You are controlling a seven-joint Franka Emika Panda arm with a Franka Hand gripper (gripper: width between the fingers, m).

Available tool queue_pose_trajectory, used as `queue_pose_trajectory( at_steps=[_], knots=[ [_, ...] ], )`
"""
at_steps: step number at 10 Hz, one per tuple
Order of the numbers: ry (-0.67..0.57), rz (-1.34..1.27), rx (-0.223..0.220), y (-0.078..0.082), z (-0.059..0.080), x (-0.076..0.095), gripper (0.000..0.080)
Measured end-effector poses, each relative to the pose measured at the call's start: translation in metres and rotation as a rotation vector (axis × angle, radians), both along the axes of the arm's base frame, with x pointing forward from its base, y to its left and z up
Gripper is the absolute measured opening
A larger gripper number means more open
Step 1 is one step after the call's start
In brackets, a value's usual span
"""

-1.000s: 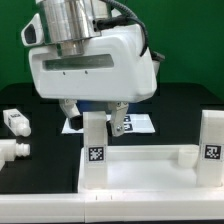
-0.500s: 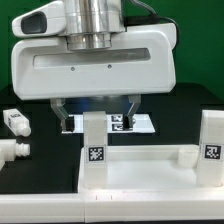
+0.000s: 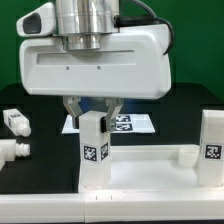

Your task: Assemble desk

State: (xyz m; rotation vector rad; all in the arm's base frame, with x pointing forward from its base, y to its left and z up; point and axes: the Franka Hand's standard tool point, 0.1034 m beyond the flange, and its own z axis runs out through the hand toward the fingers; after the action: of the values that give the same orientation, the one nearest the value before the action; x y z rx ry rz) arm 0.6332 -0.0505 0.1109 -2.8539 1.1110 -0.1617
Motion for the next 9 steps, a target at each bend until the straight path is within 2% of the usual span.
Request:
queue_pose_trajectory(
  at_steps=[2,6,9],
  knots=[
    [0.029,-0.379,0.05,0.0012,-0.0002,-0.0027,0.0288],
    [0.039,-0.659,0.088,0.0002,-0.0001,-0.0029,0.0288],
    [0.091,-1.134,0.248,-0.0073,-0.0017,-0.007,0.0288]
  ],
)
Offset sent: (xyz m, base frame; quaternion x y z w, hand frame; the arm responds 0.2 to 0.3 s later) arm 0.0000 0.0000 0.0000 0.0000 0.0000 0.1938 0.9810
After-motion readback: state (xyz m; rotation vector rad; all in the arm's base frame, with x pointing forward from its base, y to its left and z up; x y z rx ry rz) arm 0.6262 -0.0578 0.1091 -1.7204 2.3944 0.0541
